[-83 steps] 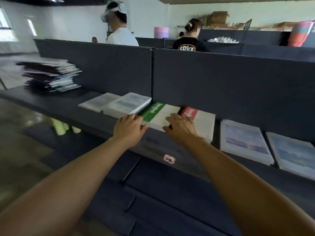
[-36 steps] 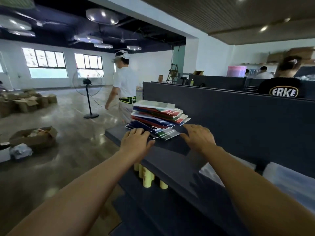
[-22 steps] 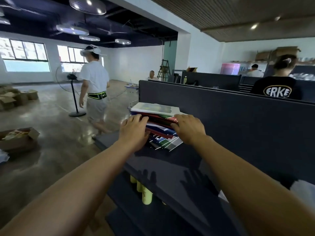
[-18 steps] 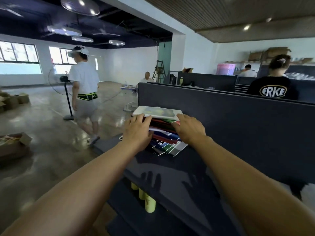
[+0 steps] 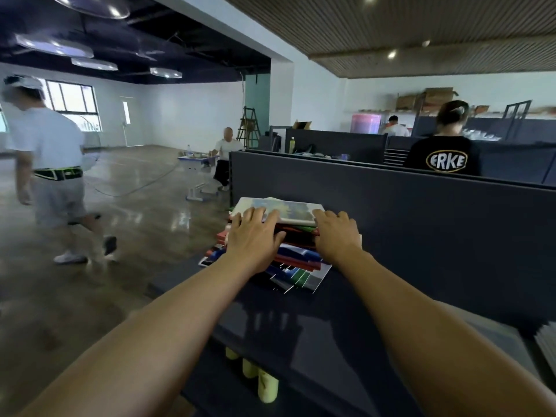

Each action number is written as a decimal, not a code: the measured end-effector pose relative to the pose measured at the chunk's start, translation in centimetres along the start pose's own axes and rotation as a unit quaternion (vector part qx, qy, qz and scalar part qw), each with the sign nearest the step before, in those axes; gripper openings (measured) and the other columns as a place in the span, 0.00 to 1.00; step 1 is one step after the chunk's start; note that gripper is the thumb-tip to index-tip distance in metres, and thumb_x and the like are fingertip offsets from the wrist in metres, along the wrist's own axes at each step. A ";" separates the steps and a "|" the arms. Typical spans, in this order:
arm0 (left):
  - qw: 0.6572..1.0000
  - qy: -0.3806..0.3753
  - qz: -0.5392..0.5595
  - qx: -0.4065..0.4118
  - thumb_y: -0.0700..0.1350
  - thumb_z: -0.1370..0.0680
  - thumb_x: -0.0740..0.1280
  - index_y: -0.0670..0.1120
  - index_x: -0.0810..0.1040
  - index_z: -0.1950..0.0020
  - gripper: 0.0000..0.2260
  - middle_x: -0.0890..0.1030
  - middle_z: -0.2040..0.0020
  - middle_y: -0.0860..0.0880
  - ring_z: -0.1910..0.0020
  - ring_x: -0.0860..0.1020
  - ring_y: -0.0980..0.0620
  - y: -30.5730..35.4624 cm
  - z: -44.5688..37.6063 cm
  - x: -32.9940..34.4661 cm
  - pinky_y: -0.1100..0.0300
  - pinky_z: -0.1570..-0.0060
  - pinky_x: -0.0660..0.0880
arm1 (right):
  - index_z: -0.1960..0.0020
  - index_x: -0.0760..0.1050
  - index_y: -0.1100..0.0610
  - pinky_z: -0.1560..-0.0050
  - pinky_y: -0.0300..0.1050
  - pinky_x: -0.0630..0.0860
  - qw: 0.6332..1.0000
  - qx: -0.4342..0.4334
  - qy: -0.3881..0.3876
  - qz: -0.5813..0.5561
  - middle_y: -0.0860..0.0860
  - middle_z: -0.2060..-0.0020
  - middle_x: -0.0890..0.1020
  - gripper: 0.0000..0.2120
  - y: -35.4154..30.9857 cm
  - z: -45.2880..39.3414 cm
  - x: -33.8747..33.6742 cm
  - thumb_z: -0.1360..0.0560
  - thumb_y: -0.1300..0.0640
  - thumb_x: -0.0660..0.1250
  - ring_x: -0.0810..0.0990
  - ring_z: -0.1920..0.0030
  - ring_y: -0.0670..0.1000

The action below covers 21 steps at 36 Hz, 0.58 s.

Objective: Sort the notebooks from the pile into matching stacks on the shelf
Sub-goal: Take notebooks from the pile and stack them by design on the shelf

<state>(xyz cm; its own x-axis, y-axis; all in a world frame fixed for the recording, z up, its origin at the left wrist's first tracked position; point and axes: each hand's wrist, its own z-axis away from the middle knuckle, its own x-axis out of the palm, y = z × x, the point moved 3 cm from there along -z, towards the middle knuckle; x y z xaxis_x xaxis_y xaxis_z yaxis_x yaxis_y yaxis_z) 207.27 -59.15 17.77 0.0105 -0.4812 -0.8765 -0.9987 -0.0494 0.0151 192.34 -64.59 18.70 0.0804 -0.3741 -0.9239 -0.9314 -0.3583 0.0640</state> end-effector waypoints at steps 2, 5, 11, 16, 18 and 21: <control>1.000 0.001 0.002 0.001 0.56 0.18 0.54 0.51 0.61 0.27 0.21 0.64 0.27 0.47 0.28 0.60 0.45 0.1 0.0 0.1 0.48 0.30 0.56 | 0.31 0.64 0.56 0.42 0.49 0.68 0.999 -0.022 0.027 0.015 0.54 0.37 0.73 0.23 -0.1 0.3 -0.2 0.25 0.62 0.63 0.70 0.39 0.57; 1.000 0.002 0.003 -0.003 0.56 0.18 0.55 0.51 0.61 0.27 0.21 0.64 0.28 0.47 0.29 0.61 0.45 0.1 0.0 0.2 0.49 0.31 0.58 | 0.34 0.67 0.56 0.45 0.47 0.68 0.995 -0.070 0.065 0.039 0.54 0.40 0.73 0.21 -0.5 0.6 -0.5 0.26 0.65 0.63 0.71 0.41 0.56; 1.000 -0.013 -0.003 -0.002 0.44 0.22 0.60 0.50 0.58 0.25 0.26 0.62 0.26 0.45 0.27 0.59 0.44 0.6 0.1 0.5 0.48 0.30 0.58 | 0.40 0.75 0.53 0.46 0.44 0.65 0.985 -0.129 0.110 0.040 0.50 0.45 0.74 0.13 -0.4 1.2 -1.0 0.24 0.61 0.63 0.71 0.44 0.53; 1.000 0.006 0.012 -0.024 0.40 0.23 0.61 0.53 0.61 0.26 0.26 0.62 0.26 0.46 0.27 0.59 0.45 0.8 0.1 0.3 0.50 0.30 0.57 | 0.39 0.76 0.49 0.43 0.44 0.63 0.984 -0.151 0.092 -0.025 0.48 0.44 0.75 0.18 -0.9 1.8 -2.0 0.24 0.41 0.63 0.70 0.42 0.50; 0.999 0.007 0.022 -0.027 0.40 0.22 0.61 0.53 0.62 0.25 0.25 0.62 0.26 0.46 0.27 0.59 0.45 1.0 0.1 0.3 0.50 0.30 0.57 | 0.39 0.76 0.48 0.43 0.45 0.64 0.983 -0.148 0.092 -0.060 0.48 0.43 0.75 0.20 -1.2 2.0 -2.0 0.24 0.39 0.62 0.70 0.42 0.50; 0.999 0.007 0.040 -0.034 0.41 0.21 0.61 0.53 0.61 0.24 0.26 0.61 0.25 0.46 0.26 0.58 0.45 1.1 0.2 0.2 0.49 0.29 0.57 | 0.43 0.78 0.51 0.43 0.46 0.67 0.978 -0.150 0.104 -0.101 0.48 0.44 0.77 0.18 -1.4 2.2 -2.0 0.23 0.40 0.62 0.71 0.42 0.51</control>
<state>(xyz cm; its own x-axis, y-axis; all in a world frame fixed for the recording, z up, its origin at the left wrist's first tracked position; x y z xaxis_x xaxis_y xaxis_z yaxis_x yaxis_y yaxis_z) 206.17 -59.15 17.55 -0.0684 -0.4974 -0.8648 -0.9907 -0.0686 0.1178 192.67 -61.49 19.68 0.3511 -0.4257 -0.8340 -0.7462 -0.6653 0.0254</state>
